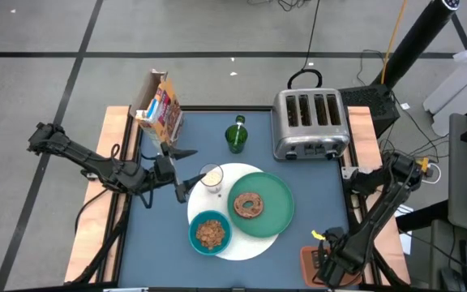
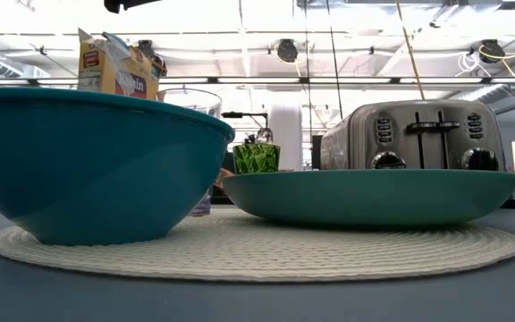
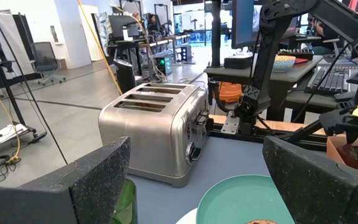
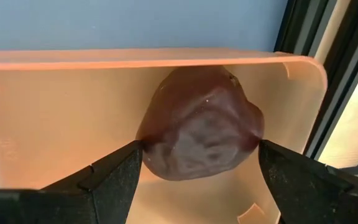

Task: Arrange a breakfast setting
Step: Put the apple from the orange bin on the top of the white tablemat

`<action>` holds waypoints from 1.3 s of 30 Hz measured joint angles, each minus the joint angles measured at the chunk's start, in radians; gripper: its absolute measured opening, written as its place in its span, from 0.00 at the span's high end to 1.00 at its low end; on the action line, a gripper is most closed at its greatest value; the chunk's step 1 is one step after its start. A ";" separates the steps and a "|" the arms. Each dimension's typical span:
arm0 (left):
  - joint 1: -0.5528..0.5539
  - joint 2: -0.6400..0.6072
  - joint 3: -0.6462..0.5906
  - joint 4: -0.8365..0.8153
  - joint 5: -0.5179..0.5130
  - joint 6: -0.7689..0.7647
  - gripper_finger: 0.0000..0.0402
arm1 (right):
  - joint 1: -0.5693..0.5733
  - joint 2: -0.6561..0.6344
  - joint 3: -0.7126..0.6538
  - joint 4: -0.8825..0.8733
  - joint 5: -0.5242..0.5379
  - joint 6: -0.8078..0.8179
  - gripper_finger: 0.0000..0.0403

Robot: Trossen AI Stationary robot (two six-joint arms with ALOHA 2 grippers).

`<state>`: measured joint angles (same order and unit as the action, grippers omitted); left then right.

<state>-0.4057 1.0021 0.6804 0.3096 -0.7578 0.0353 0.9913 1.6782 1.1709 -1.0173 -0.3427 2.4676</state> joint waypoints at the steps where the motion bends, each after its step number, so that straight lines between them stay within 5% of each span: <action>1: 0.000 0.000 0.000 0.000 0.000 0.000 0.07 | 0.000 0.005 0.001 0.003 -0.001 0.000 0.22; 39: 0.000 0.000 0.000 0.000 0.000 0.003 0.07 | -0.026 -0.045 -0.001 -0.075 0.033 -0.005 0.22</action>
<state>-0.4057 1.0020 0.6804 0.3099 -0.7578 0.0386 0.9649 1.6333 1.1698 -1.0921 -0.3096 2.4627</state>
